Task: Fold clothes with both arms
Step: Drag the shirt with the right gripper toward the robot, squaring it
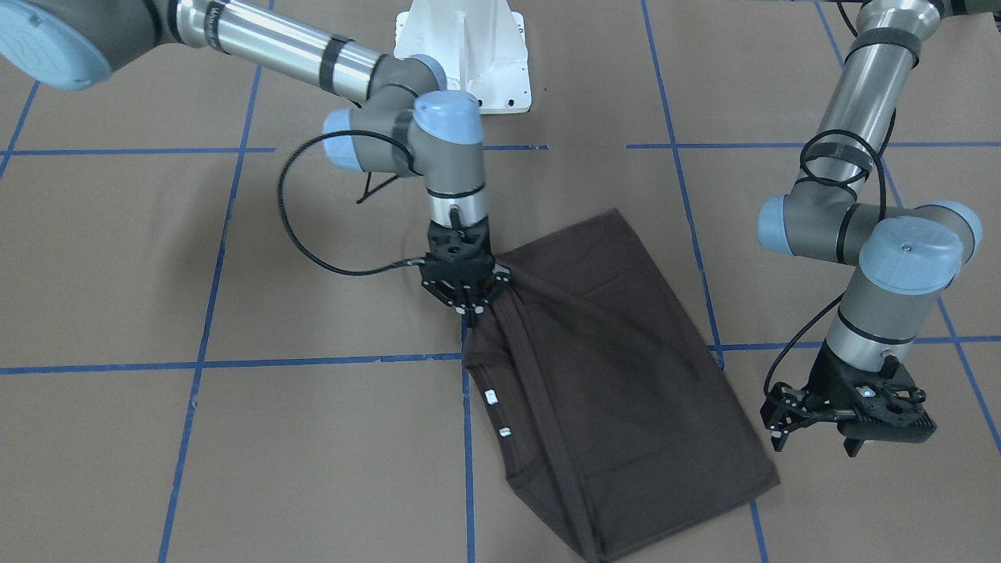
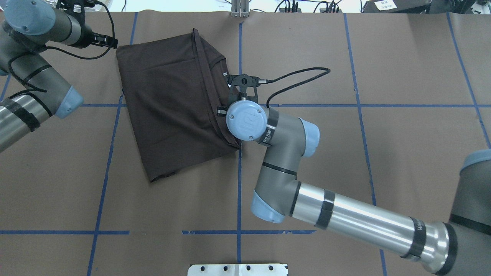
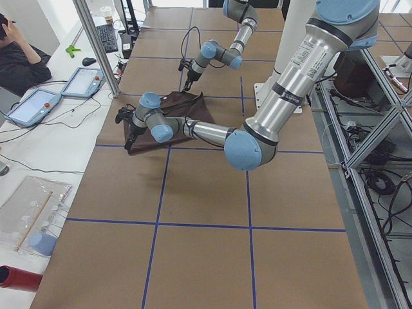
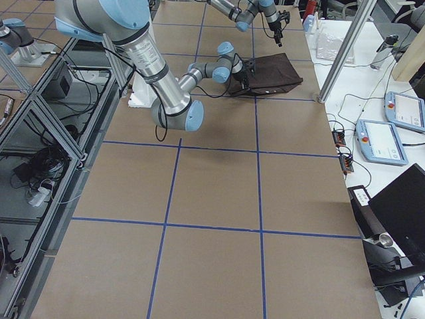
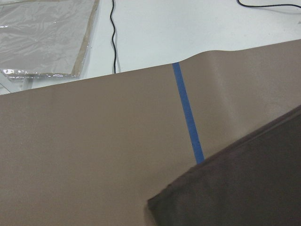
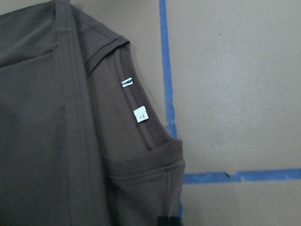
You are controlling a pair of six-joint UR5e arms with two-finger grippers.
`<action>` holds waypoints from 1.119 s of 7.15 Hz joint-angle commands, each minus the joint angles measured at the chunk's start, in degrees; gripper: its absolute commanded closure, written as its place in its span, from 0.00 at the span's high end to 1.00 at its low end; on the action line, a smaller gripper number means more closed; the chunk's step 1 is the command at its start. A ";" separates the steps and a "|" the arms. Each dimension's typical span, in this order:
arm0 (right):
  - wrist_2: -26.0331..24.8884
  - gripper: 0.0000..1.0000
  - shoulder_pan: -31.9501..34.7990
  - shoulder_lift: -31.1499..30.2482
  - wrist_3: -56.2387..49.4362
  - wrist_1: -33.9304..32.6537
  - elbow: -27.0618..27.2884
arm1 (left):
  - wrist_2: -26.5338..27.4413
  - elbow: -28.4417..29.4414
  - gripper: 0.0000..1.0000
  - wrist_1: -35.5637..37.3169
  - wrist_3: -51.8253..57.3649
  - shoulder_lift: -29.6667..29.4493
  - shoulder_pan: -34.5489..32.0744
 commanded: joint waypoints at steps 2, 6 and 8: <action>-6.51 0.00 -8.68 -21.68 0.10 -0.32 22.96 | -1.40 -0.47 1.00 0.00 -0.09 0.00 0.21; -13.02 0.00 -16.96 -32.92 3.51 -0.32 32.34 | -2.36 -0.90 1.00 0.00 -0.09 0.00 0.21; -13.91 1.00 -17.76 -32.74 3.26 -0.32 32.17 | -2.45 -1.26 1.00 0.08 -0.09 0.00 0.21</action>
